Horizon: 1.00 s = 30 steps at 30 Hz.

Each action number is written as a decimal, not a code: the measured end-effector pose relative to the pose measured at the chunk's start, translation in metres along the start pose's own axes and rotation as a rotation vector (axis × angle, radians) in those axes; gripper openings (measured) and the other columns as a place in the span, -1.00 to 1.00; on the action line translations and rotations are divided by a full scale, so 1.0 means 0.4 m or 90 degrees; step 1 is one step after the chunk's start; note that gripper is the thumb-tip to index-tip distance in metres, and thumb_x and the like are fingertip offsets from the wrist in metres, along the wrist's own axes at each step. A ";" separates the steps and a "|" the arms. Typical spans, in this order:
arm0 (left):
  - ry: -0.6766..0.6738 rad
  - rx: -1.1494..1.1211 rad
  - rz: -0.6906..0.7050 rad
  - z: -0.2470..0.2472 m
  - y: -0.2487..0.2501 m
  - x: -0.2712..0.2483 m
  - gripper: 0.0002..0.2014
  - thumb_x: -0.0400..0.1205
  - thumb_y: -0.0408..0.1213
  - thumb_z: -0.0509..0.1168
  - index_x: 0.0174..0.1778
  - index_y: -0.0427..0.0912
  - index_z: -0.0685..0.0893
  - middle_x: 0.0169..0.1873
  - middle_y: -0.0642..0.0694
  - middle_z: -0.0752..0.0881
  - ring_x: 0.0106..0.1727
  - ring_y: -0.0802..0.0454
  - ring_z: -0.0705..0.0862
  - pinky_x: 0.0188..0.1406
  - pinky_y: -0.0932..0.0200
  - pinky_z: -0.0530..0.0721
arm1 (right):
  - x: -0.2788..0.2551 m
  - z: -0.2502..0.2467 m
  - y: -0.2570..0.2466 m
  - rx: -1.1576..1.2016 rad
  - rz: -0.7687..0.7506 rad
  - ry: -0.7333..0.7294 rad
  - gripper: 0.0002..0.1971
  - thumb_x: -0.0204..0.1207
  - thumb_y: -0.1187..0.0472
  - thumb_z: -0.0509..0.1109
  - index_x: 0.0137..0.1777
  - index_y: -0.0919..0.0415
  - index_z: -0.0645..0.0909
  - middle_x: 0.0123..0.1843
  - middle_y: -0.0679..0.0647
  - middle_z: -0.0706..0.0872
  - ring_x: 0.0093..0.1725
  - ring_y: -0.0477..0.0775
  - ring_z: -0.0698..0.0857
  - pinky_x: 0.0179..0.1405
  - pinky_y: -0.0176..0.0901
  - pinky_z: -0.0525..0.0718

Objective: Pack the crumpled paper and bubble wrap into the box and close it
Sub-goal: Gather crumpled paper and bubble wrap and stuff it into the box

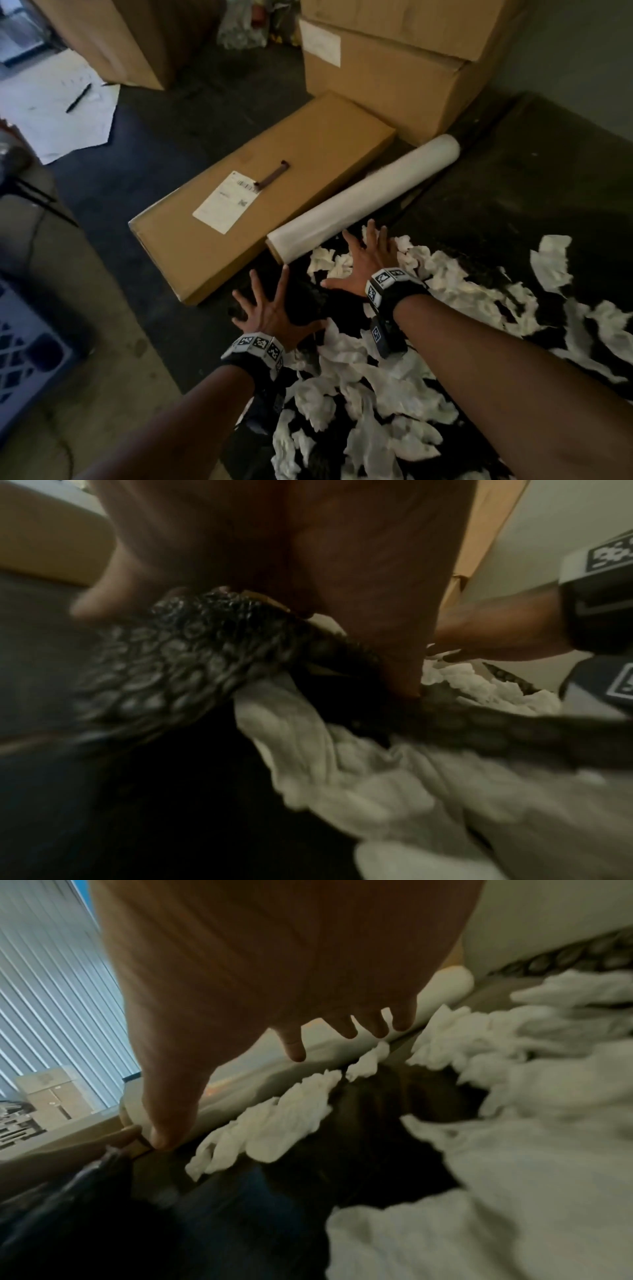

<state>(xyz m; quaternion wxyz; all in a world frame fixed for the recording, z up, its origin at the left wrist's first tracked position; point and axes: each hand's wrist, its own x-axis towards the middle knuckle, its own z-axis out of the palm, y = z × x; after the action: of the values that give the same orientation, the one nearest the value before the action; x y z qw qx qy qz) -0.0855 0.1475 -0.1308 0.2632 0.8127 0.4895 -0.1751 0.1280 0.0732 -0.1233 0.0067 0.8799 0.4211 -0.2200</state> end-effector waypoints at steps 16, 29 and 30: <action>0.128 -0.081 0.195 0.040 0.007 0.018 -0.69 0.75 -0.09 0.28 0.41 0.13 0.72 0.65 0.07 0.43 0.30 -0.04 0.72 0.20 0.00 0.75 | 0.029 0.105 -0.116 0.071 -0.171 0.148 -0.87 0.55 0.33 0.42 0.03 0.28 0.77 0.12 0.18 0.74 0.31 0.32 0.55 0.34 0.13 0.59; 0.022 -0.083 0.452 0.104 0.097 -0.173 -0.60 0.75 -0.10 0.27 0.54 0.17 0.54 0.71 0.03 0.27 0.51 -0.08 0.57 0.38 0.03 0.67 | -0.310 0.091 0.099 0.155 -0.069 0.289 -0.72 0.43 0.39 0.52 0.14 0.18 0.80 0.30 0.10 0.75 0.31 0.19 0.61 0.27 0.14 0.69; 0.008 -0.069 0.485 0.117 0.105 -0.189 -0.54 0.72 -0.10 0.29 0.57 0.20 0.48 0.71 0.03 0.25 0.52 -0.09 0.56 0.38 0.04 0.66 | -0.347 0.098 0.112 0.152 -0.064 0.273 -0.72 0.46 0.34 0.50 0.16 0.15 0.80 0.36 0.09 0.72 0.36 0.16 0.57 0.33 0.10 0.65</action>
<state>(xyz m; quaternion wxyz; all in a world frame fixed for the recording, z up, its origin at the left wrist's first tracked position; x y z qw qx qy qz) -0.0842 0.0501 -0.1165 0.3491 0.9222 0.1628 -0.0338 0.0703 -0.0658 -0.1119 -0.1981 0.8788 0.4274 -0.0764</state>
